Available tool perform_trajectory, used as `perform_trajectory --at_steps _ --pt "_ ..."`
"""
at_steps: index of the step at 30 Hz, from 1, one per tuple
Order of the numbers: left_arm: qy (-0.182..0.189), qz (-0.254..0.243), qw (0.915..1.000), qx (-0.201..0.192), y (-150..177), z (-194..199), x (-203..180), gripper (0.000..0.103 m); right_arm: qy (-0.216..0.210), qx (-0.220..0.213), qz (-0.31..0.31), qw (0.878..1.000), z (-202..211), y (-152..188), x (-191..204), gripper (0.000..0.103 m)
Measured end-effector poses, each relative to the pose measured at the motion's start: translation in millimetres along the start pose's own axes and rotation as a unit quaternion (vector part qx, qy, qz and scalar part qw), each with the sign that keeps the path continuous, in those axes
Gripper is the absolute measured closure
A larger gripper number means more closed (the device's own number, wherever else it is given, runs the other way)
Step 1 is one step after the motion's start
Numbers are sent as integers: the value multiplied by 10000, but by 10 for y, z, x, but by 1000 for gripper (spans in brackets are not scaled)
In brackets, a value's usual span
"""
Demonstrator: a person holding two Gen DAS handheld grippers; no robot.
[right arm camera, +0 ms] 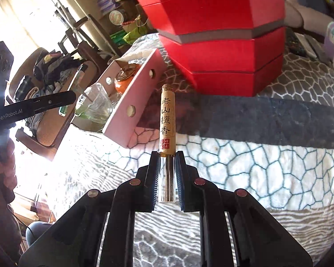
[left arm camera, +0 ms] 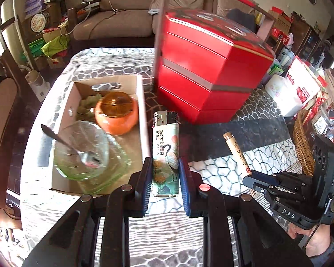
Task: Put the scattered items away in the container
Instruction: 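Carry the incense tube with the right tool and lower it into the box beside the pot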
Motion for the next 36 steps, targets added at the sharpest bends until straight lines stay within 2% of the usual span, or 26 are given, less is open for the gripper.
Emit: perform_trajectory --at_steps 4,8,11,16,20,25,30,33,36 --pt "-92 357 9993 -105 76 172 463 80 -176 19 -106 9998 -76 -142 339 89" --pt "-53 620 9979 -200 141 233 776 80 -715 223 -858 9935 -334 -232 558 89" --pt "9 657 9976 -237 160 215 895 80 -791 321 -1262 9883 -639 -263 714 89" --pt "114 564 9982 -169 155 113 999 80 -264 329 -1635 9856 -1064 -302 856 89" --pt "223 502 9983 -177 118 45 1035 80 57 234 -1849 9825 -1151 -353 925 89" --pt "318 364 9985 -264 71 39 1047 80 561 81 -1600 9855 -1221 -425 1080 89" --pt "456 355 9978 -318 102 38 1093 80 1294 74 -1051 9860 -1363 -357 1201 89" --pt "493 336 9977 -323 128 26 1117 80 1736 151 -594 9829 -1406 -341 1318 89" --pt "536 353 9974 -314 138 7 1129 80 1973 206 -372 9794 -1446 -338 1378 88"
Point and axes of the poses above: each gripper's, at about its wrist camera, not at the fingertips, and z roughly against the way its jaws point, x to its left, y to its underside, the point moved 3 cm from there along -z, roughly the way its jaws point, and after that the axes turned 11 degrees about -z, right-handed, at the moved point
